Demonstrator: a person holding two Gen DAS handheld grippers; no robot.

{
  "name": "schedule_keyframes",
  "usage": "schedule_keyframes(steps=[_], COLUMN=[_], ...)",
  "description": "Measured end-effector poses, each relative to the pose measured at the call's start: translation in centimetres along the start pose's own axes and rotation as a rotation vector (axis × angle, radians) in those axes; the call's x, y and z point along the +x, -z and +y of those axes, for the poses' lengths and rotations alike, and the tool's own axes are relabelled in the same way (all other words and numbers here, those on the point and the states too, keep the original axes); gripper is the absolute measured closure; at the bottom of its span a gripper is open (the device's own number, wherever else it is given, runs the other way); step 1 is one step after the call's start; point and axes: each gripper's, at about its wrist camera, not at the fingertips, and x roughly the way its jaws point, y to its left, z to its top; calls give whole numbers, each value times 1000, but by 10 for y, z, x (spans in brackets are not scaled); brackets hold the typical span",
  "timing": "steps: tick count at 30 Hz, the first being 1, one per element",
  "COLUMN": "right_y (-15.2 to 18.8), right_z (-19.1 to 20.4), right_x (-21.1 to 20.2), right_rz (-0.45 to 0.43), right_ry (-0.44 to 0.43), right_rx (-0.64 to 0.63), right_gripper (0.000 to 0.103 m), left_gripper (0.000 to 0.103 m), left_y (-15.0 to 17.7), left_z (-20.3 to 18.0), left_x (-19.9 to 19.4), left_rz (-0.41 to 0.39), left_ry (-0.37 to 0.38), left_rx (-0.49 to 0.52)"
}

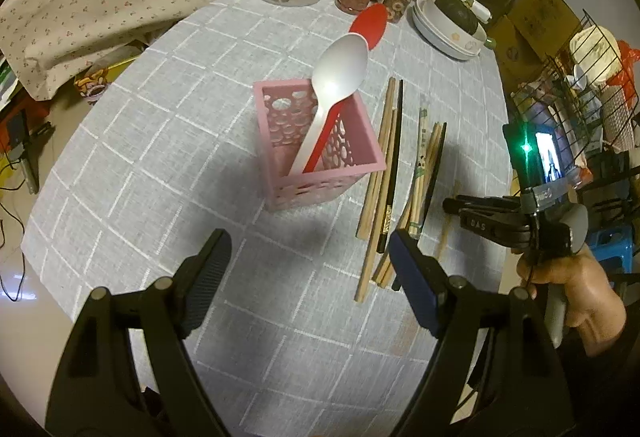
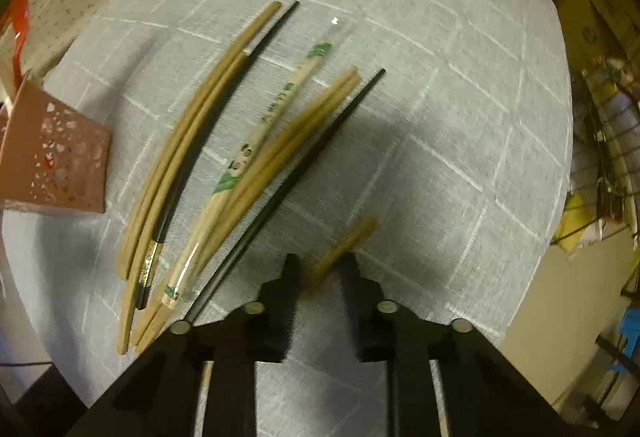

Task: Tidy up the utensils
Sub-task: 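Grasp a single wooden chopstick with the right gripper, then lift the wooden chopstick with the right gripper while the left gripper grasps the paper-wrapped chopsticks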

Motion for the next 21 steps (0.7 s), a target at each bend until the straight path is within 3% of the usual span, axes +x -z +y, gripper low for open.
schedule_keyframes(steps=[2, 11, 18, 21], right_y=[2, 13, 28, 33], right_z=[0, -10, -37, -52], right_x=[-1, -58, -98, -104], right_rz=[6, -113, -190, -214], right_ry=[-29, -143, -205, -229], right_rx=[-4, 18, 73, 96], right_gripper=[98, 98, 98, 98], left_gripper=[22, 22, 22, 22], left_y=[0, 4, 10, 11], left_z=[-2, -21, -67, -82], left_x=[0, -3, -7, -4], left_rz=[-5, -5, -18, -17], left_ry=[-10, 7, 82, 126], left_rx=[16, 79, 168, 155])
